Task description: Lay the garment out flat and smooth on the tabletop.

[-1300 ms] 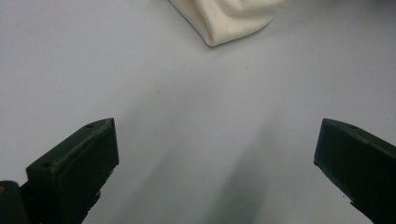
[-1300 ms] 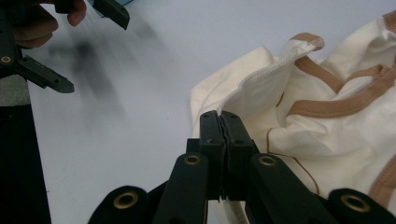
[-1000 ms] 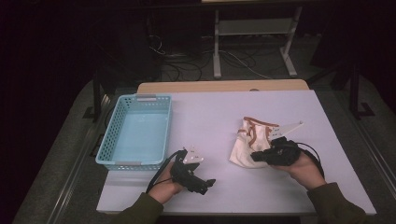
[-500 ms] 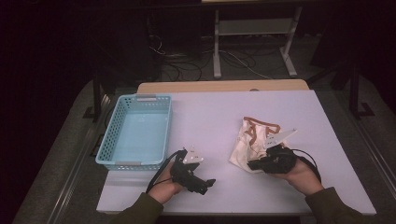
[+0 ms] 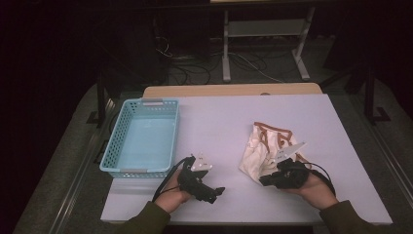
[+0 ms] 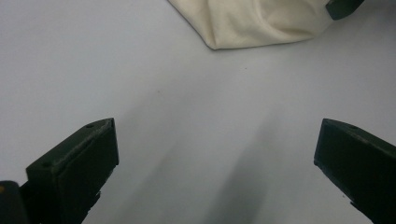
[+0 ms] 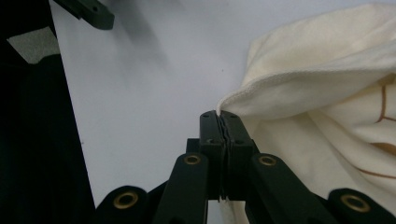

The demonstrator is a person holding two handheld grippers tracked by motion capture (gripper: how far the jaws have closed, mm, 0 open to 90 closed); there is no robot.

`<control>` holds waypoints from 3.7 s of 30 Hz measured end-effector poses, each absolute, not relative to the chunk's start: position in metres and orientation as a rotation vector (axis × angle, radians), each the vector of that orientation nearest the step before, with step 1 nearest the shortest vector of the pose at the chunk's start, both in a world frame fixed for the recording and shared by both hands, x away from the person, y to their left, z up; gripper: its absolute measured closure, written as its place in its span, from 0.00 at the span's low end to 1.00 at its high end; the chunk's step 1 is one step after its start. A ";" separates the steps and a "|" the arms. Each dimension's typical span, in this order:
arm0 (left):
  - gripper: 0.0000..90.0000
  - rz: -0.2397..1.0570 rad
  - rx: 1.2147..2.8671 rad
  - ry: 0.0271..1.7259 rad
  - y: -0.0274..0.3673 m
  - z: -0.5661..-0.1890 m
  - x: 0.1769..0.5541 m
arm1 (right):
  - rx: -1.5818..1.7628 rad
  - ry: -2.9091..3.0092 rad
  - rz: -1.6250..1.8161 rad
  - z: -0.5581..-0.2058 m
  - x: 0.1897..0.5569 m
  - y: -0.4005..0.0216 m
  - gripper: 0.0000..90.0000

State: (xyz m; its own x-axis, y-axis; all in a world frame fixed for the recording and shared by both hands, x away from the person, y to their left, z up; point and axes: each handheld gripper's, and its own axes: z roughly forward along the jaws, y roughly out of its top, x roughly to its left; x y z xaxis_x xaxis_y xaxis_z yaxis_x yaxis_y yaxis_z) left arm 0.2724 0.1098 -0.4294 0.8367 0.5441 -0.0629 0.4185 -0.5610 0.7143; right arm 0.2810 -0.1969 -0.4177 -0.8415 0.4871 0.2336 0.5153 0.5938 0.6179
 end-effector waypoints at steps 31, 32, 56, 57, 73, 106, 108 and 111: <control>0.00 0.212 2.249 0.694 0.109 -0.430 0.273 | -1.062 -2.762 -1.231 -0.410 0.280 -0.230 0.53; 0.00 0.212 2.245 0.696 0.109 -0.430 0.273 | -1.076 -2.762 -1.234 -0.410 0.280 -0.232 0.53; 0.00 0.211 2.245 0.701 0.108 -0.430 0.273 | -1.377 -2.700 -1.262 -0.423 0.316 -0.271 0.47; 0.00 0.210 2.247 0.698 0.108 -0.430 0.273 | -1.376 -2.700 -1.258 -0.424 0.317 -0.271 0.47; 0.00 0.206 2.250 0.696 0.108 -0.431 0.273 | -1.368 -2.692 -1.243 -0.435 0.329 -0.266 0.41; 0.00 0.207 2.254 0.688 0.107 -0.432 0.273 | -1.325 -2.833 -1.172 -0.448 0.337 -0.253 0.67; 0.00 0.208 2.254 0.688 0.107 -0.432 0.273 | -1.320 -2.834 -1.168 -0.447 0.337 -0.253 0.74; 0.00 0.208 2.254 0.688 0.107 -0.431 0.273 | -1.319 -2.835 -1.164 -0.447 0.339 -0.252 0.82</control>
State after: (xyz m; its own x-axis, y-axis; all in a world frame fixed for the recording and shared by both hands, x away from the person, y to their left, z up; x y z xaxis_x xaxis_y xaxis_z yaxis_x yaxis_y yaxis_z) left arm 0.2727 0.1072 -0.4314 0.8418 0.5363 -0.0605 0.4134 -0.5686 0.7112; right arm 0.3385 -0.2517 -0.4468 -0.6714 0.7331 0.1083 0.5977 0.4494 0.6639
